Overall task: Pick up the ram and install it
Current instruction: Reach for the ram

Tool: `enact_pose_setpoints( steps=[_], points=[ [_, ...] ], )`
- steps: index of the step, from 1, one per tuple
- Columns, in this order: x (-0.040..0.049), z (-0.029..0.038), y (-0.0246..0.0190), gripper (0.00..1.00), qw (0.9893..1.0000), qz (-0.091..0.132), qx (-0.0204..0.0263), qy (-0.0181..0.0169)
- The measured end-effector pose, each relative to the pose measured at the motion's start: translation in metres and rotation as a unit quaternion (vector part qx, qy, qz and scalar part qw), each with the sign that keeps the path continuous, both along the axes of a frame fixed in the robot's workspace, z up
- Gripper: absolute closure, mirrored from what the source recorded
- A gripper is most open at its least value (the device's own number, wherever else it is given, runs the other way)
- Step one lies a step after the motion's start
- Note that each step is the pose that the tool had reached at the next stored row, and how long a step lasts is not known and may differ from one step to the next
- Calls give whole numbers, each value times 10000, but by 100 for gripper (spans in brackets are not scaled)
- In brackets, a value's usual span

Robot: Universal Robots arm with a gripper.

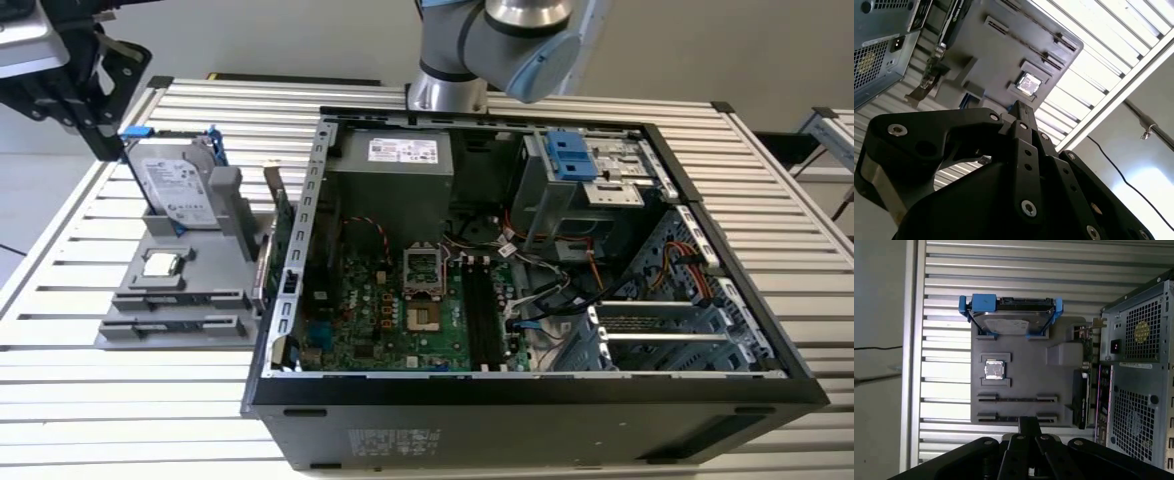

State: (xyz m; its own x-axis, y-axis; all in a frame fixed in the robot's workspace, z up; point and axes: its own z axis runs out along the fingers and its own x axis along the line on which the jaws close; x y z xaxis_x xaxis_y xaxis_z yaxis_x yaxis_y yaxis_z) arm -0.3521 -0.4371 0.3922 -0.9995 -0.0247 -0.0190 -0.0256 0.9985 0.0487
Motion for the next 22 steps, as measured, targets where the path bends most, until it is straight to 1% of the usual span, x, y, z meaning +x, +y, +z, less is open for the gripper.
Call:
enact_pose_setpoints(
  steps=[11,22],
  points=[
    [0,-1,-116,100,10000,0,0,0],
    [0,-1,-255,100,10000,0,0,0]
  ],
)
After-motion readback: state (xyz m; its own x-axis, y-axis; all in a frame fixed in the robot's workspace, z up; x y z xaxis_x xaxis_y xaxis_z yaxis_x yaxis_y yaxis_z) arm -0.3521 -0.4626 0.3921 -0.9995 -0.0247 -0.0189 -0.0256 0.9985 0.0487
